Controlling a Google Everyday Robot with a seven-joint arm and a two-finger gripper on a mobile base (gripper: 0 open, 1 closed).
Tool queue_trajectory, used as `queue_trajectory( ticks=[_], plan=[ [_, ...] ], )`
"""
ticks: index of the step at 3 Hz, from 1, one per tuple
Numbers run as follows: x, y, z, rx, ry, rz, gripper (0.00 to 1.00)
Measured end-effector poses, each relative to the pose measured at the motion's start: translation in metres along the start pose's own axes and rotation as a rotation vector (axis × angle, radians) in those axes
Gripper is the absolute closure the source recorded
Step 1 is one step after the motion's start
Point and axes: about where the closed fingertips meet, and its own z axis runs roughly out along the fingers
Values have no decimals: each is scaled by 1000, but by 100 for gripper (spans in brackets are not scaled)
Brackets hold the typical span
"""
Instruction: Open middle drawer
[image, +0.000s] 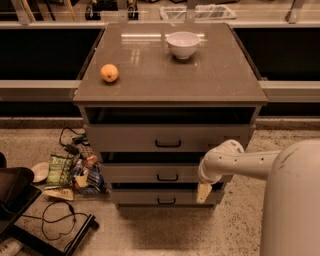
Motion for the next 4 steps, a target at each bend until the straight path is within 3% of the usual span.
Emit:
queue_trajectory(
  ticks=[1, 2, 3, 4],
  plan=[
    [-6, -6, 10, -8, -1, 1, 0],
    [-9, 3, 21, -35, 6, 1, 16],
    [1, 18, 1, -11, 5, 43, 40],
    [22, 48, -51, 23, 17, 107, 63]
  ],
)
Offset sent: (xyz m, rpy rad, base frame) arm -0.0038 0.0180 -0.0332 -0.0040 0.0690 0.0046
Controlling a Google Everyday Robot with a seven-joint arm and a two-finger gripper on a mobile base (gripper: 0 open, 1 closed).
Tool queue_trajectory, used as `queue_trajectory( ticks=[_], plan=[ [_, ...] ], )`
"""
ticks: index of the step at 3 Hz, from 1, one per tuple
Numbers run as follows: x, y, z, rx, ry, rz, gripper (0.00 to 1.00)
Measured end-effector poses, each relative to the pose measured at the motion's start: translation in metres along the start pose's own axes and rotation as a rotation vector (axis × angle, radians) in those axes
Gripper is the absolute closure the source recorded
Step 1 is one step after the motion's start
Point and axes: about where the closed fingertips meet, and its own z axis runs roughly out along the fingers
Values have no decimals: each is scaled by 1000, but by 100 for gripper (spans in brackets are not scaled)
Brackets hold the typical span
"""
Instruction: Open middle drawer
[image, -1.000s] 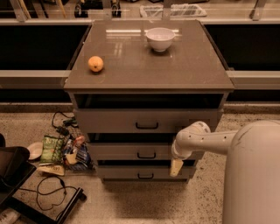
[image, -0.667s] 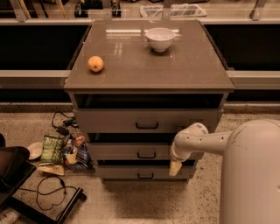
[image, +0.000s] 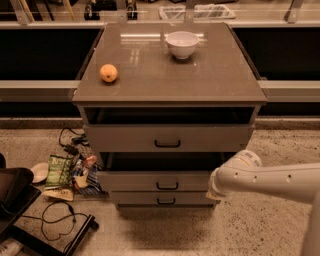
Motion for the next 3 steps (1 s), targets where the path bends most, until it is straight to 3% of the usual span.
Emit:
queue_trajectory(
  ticks=[1, 2, 3],
  plan=[
    [17, 28, -60, 22, 28, 27, 80],
    [16, 22, -75, 48, 29, 18, 62],
    [4, 17, -58, 58, 5, -19, 38]
  ],
)
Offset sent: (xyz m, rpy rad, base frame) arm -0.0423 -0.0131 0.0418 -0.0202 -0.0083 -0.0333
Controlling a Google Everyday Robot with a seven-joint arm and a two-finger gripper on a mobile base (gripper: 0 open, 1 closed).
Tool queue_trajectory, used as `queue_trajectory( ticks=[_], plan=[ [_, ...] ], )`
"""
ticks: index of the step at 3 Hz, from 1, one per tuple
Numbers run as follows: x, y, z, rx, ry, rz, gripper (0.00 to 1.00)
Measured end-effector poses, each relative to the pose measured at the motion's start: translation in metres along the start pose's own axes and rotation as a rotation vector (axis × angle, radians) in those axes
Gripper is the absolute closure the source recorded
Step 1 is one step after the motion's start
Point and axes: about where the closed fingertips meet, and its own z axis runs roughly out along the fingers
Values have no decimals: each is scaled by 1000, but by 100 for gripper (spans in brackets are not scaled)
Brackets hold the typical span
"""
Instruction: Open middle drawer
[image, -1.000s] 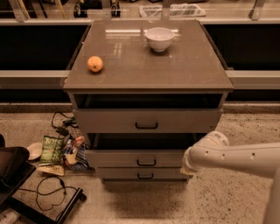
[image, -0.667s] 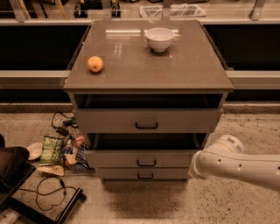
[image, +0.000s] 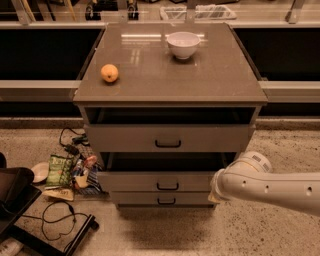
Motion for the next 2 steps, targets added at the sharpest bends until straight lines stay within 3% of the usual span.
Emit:
queue_trajectory(
  ticks=[1, 2],
  plan=[
    [-19, -12, 22, 8, -18, -58, 16],
    [-31, -18, 48, -11, -8, -90, 0]
  ],
)
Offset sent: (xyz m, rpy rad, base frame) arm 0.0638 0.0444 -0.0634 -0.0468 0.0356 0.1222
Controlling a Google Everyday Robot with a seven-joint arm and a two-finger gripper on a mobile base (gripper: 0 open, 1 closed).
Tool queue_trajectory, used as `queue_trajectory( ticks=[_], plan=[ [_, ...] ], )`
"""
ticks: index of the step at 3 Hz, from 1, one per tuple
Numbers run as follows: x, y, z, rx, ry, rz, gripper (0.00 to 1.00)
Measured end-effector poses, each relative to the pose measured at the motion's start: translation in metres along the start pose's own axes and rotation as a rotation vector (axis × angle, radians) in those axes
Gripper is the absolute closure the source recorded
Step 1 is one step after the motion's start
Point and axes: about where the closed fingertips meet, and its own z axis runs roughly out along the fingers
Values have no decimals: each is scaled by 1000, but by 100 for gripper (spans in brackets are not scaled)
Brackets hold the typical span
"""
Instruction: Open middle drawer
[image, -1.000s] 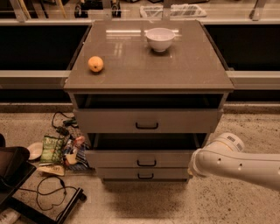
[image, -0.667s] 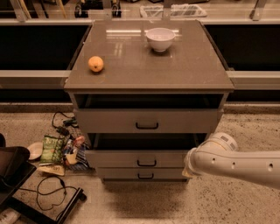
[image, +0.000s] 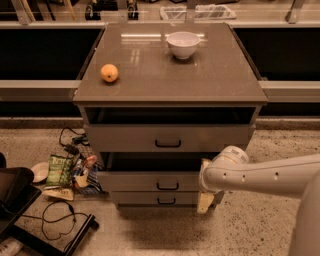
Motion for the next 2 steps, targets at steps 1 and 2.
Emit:
queue_trajectory(
  ticks=[1, 2],
  plan=[
    [-2, -2, 25, -34, 30, -5, 0],
    [-1, 1, 53, -86, 58, -4, 0]
  ],
)
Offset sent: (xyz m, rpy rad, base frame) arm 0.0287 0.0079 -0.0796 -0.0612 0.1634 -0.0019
